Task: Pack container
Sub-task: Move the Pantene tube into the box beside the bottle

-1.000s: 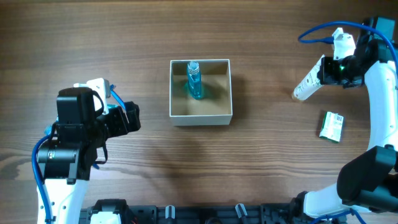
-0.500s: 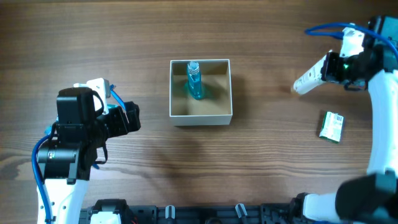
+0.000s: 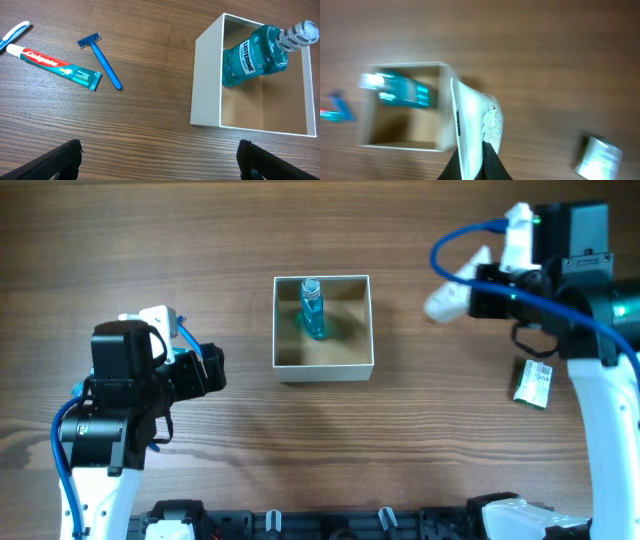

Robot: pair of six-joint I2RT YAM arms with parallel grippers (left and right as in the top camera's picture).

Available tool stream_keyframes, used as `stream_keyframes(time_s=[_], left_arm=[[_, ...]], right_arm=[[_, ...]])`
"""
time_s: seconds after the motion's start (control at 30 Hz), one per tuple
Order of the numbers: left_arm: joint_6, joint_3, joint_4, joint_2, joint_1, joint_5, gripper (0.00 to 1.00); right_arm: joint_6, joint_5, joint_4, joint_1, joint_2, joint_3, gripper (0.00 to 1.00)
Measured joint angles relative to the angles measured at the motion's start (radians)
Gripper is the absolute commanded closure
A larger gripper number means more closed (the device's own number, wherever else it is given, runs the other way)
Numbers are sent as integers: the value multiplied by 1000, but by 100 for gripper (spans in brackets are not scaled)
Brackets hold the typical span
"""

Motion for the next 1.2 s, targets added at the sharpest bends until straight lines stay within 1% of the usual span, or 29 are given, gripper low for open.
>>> stream_keyframes(time_s=[0.1,0.23,0.43,0.53,0.67,1.07,1.2], left_arm=[[0,0,0,0,0,0,0],[0,0,0,0,0,0,0],[0,0,0,0,0,0,0],[0,0,0,0,0,0,0],[0,0,0,0,0,0,0],[0,0,0,0,0,0,0],[0,0,0,0,0,0,0]], right_arm=[[94,2,3,109,0,75,96],[171,3,4,183,27,108,96],[204,25,39,248,208,111,96],[204,26,56,258,303,111,96],[200,32,87,259,380,111,96],[180,51,185,259,496,111,96],[177,68,189,259,531,111,96]])
